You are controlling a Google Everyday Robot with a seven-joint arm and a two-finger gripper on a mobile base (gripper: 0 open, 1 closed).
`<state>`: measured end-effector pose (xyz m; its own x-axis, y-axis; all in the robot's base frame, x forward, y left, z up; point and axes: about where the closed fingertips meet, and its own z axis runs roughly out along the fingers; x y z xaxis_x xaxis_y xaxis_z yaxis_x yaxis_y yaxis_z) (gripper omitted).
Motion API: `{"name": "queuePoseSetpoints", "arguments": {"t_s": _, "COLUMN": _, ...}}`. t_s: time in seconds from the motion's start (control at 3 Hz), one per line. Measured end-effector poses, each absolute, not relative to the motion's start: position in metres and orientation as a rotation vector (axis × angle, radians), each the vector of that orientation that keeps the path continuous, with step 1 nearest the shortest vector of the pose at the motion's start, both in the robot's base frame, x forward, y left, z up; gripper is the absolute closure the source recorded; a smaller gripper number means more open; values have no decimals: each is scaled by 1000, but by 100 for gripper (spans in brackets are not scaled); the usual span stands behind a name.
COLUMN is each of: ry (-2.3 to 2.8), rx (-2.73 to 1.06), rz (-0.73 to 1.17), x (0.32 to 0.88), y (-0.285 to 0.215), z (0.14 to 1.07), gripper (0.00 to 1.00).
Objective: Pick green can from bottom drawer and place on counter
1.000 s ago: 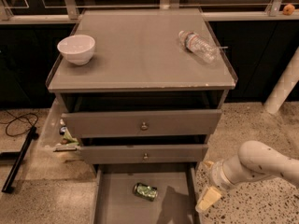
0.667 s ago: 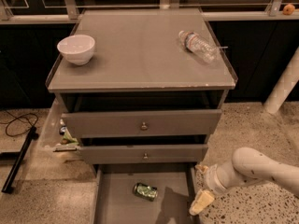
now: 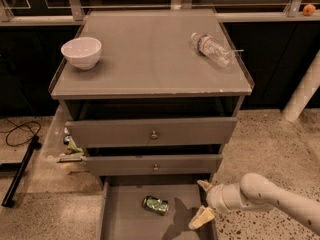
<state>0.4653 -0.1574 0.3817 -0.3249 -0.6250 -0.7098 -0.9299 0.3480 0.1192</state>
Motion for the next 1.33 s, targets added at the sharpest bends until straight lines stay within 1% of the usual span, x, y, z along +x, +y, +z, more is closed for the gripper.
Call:
{"name": "queuePoseSetpoints", "arguments": {"t_s": 0.33, "ry": 2018, "rx": -1303, "rz": 749, "x": 479, "y": -146, "z": 351, "gripper": 0}}
{"name": "queuePoseSetpoints", "arguments": {"t_s": 0.67, "ry": 2017, "rx": -1304, "rz": 749, "x": 479, "y": -146, "z": 351, "gripper": 0}}
{"name": "queuePoseSetpoints", "arguments": {"t_s": 1.0, "ry": 1991, "rx": -1317, "rz": 751, "x": 482, "y": -136, "z": 337, "gripper": 0}}
{"name": "queuePoseSetpoints", "arguments": {"t_s": 1.33, "ry": 1926, "rx": -1383, "rz": 707, "x": 492, "y": -112, "z": 304, "gripper": 0}}
